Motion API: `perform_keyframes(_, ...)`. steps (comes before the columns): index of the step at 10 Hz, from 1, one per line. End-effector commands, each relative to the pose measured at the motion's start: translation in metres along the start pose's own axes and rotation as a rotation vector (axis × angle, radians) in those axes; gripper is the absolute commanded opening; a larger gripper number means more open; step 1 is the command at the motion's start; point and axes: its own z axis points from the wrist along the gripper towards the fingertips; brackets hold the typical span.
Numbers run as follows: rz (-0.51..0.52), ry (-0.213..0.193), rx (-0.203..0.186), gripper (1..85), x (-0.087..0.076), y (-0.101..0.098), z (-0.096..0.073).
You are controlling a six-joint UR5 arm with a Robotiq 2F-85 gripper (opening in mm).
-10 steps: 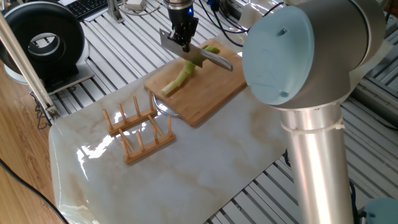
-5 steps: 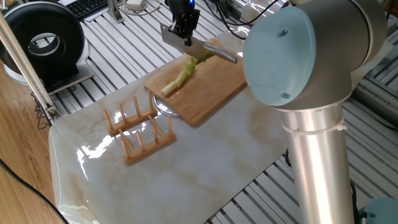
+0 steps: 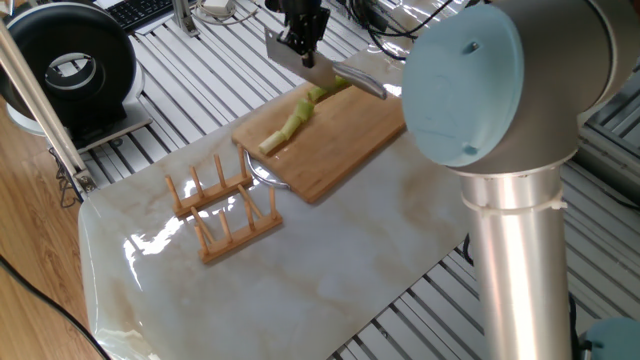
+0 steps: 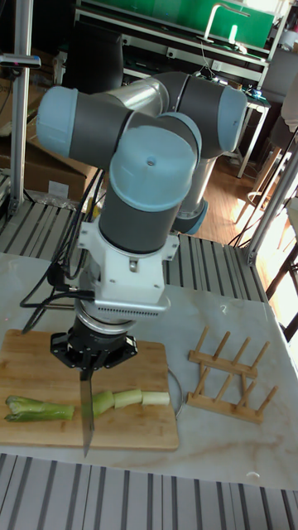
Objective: Chop the scallions
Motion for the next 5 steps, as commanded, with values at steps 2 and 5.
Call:
perform_keyframes(2, -0.024, -0.020, 0.008, 1.3, 0.003, -0.021, 0.008)
perform_keyframes(5, 0.082, 0.030, -0.041, 1.3, 0.016, -0.008, 0.007)
